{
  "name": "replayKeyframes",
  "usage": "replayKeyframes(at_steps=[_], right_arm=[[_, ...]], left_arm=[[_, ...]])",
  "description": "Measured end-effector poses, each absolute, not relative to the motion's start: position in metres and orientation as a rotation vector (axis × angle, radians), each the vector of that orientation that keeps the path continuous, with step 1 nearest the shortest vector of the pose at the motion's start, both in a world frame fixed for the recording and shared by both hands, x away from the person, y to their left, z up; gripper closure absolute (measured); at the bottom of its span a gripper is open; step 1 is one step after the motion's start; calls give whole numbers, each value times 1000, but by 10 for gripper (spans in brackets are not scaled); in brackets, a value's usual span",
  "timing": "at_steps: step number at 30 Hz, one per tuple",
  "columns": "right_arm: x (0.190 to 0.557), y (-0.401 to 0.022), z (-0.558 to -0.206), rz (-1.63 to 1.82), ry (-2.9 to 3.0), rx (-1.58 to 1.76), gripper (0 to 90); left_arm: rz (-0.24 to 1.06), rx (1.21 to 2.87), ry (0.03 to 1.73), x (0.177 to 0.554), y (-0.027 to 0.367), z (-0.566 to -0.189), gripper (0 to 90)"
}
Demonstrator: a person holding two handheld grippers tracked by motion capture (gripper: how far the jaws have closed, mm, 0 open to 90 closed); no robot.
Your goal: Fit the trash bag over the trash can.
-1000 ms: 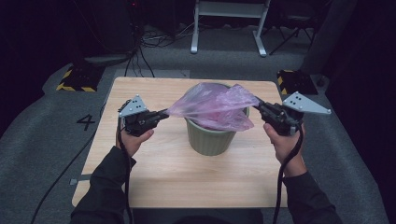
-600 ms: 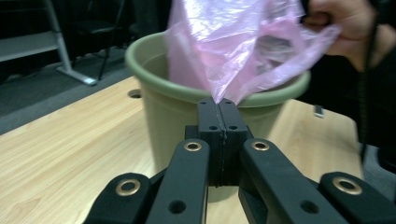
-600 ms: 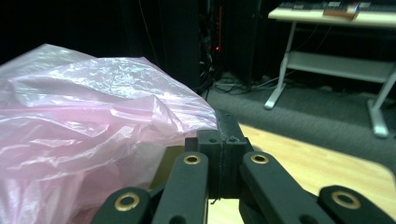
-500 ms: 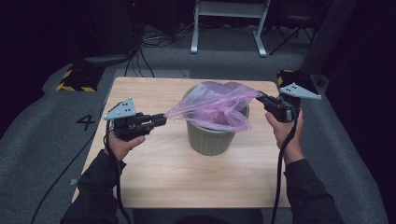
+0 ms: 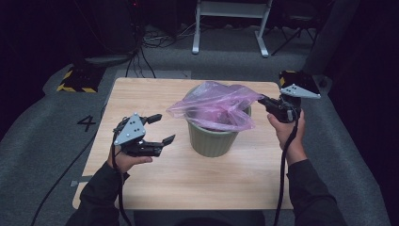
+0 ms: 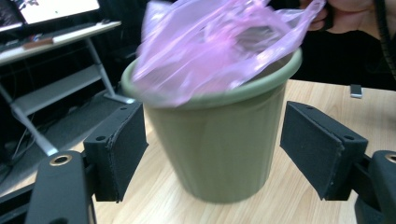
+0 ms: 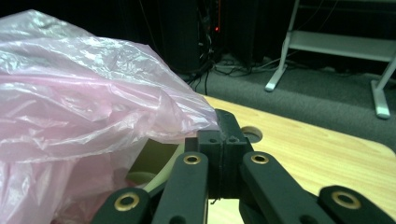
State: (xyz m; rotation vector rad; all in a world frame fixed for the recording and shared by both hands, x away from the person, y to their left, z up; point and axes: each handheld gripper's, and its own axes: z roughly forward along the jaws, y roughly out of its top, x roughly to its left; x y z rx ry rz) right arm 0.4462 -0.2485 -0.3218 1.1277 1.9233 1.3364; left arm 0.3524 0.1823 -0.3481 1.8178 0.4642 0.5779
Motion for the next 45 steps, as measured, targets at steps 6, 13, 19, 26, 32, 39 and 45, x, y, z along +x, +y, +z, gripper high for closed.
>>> replayKeyframes(at_steps=[6, 13, 19, 26, 32, 39, 45], right_arm=[[449, -247, -324, 1343, 1948, 1127, 900], [446, -248, -324, 1354, 1956, 1092, 900], [444, -249, -325, 1352, 1980, 1070, 900], [442, -245, -324, 1346, 2004, 1038, 900], [443, -239, -322, 1339, 2029, 1014, 900], [440, -237, -323, 1352, 2055, 992, 900], [438, -245, -324, 1356, 2043, 1015, 900]], left_arm=[[317, 1753, 558, 390, 169, -348, 227], [366, 1692, 716, 411, 162, -351, 274], [636, 1771, 661, 398, 156, -348, 234], [626, 1807, 690, 411, 166, -350, 194], [711, 1859, 629, 413, 160, -350, 254], [740, 1956, 572, 420, 161, -352, 847], [666, 1970, 541, 420, 171, -355, 900]])
